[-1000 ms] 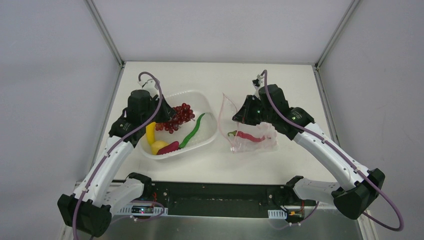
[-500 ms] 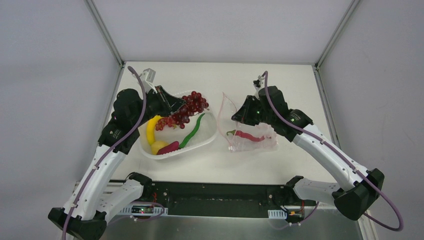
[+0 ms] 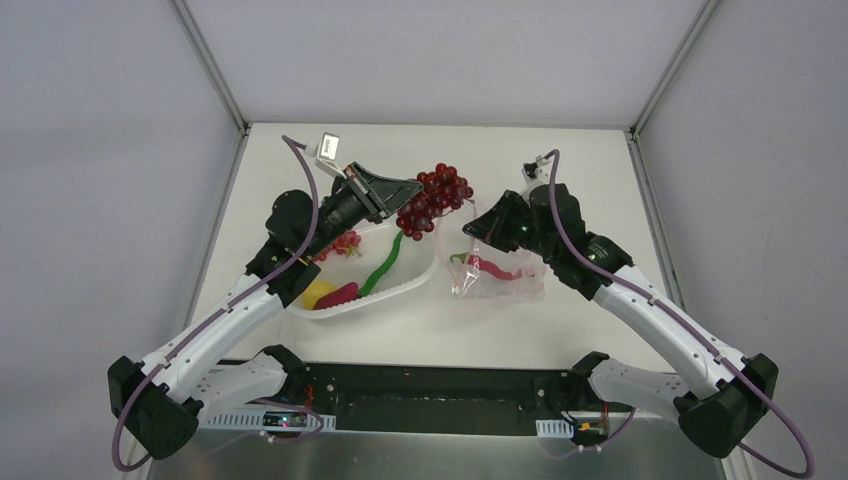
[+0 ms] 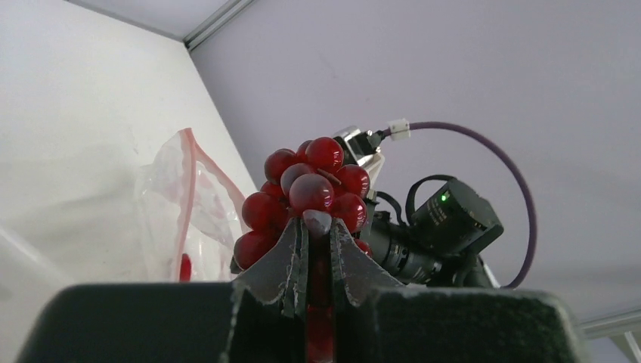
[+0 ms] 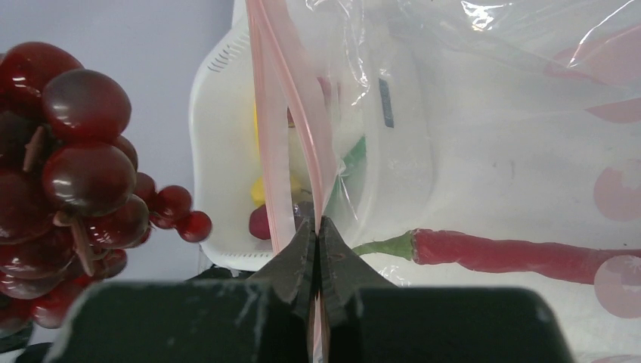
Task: Place the food in the zip-top bag and seal the zipper
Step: Place the fake fruit in the zipper food storage bag.
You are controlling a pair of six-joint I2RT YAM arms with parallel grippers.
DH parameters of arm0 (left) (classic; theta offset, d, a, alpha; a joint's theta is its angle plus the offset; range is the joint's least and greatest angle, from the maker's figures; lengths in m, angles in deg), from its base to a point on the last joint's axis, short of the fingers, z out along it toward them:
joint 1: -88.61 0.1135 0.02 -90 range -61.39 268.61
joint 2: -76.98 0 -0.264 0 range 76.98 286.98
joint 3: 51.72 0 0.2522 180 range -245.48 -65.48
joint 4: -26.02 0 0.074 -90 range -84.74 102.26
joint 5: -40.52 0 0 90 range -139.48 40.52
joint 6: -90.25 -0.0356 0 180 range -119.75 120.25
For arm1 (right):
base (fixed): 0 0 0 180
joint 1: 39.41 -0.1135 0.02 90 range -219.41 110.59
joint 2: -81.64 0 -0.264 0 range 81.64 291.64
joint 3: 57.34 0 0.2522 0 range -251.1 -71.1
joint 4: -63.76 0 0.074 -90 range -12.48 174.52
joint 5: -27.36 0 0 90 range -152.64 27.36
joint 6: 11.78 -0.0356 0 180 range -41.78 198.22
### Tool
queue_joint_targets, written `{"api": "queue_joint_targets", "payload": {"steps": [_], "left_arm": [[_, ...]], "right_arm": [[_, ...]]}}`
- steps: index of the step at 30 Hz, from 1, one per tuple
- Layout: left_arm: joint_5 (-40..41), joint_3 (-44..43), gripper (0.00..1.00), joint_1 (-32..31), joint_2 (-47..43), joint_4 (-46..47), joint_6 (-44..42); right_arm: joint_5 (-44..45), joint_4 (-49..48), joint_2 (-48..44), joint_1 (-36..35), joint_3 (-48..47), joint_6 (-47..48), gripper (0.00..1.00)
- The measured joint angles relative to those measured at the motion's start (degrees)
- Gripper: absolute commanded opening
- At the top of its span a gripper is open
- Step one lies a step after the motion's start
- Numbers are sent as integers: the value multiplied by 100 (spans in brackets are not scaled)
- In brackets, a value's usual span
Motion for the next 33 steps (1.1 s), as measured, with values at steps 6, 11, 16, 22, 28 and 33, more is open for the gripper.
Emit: {"api": "queue_joint_targets", "payload": {"steps": [6,11,16,22,28,33], "left_arm": [[728,417,0,-437,190,1082,455],[1062,417,0,-798,588,1971,629],[1473,758,0,-988,964,2920,780],[2017,1381,0,-1067,1451,3650,844],[2299,1635,0,-1139,1834,4360,957],[2402,1766,0,-1139,1757,4439,903]], "right_arm": [[31,-498,-247,0,420,-485,0],[74,-855,-267,0,581,-809,0],[133,-1045,-367,0,748,-1091,0],[420,-1202,-651,0,804,-1318,0],[531,-1331,-782,0,841,-1528,0],[761,-1285,-846,9,841,-1600,0]]}}
